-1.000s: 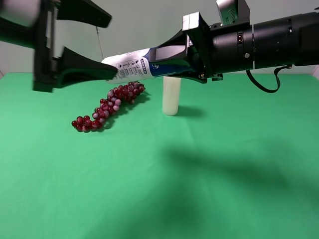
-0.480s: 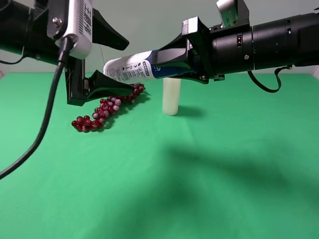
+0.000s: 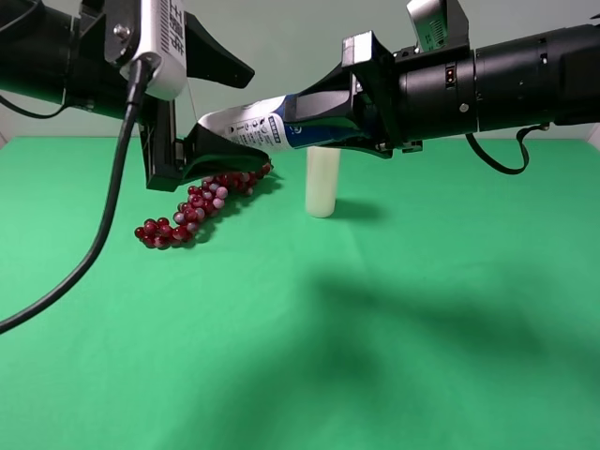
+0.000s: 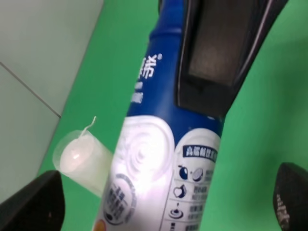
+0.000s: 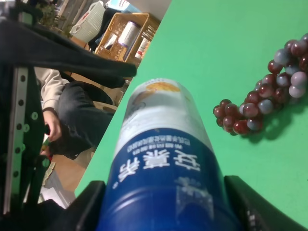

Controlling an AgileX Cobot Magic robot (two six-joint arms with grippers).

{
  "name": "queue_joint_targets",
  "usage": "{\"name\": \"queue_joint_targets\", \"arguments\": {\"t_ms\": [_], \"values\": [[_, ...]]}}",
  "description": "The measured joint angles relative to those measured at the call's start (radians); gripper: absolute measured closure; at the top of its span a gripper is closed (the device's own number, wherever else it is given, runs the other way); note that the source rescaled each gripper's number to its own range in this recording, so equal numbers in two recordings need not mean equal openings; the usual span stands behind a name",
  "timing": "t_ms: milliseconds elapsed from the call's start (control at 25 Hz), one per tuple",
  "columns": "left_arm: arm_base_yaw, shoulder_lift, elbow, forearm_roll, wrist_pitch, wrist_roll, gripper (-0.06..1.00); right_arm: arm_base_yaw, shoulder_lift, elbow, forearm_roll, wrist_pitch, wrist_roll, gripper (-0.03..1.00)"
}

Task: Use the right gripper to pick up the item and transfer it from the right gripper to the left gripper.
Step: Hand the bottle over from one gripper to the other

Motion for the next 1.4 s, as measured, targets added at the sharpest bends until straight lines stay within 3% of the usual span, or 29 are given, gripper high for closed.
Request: {"name": "queue_joint_targets", "arguments": {"t_ms": [600, 760, 960, 1400], "values": [[0.000, 0.055, 0.000, -0.014, -0.012, 0.020, 0.13, 0.000, 0.000, 0.000, 0.000, 0.000, 0.000, 0.95], [0.000, 0.096, 0.000, -0.099, -0.014, 0.108, 0.13, 0.000, 0.000, 0.000, -0.006, 0.000, 0.000, 0.95], [0.000, 0.118, 0.000, -0.261, -0.010, 0.221, 0.13, 0.000, 0.000, 0.000, -0.008, 0.000, 0.000, 0.95], [0.000, 0.179, 0.000, -0.286, 0.018, 0.242, 0.13, 0.000, 0.000, 0.000, -0.015, 0.000, 0.000, 0.95]]}}
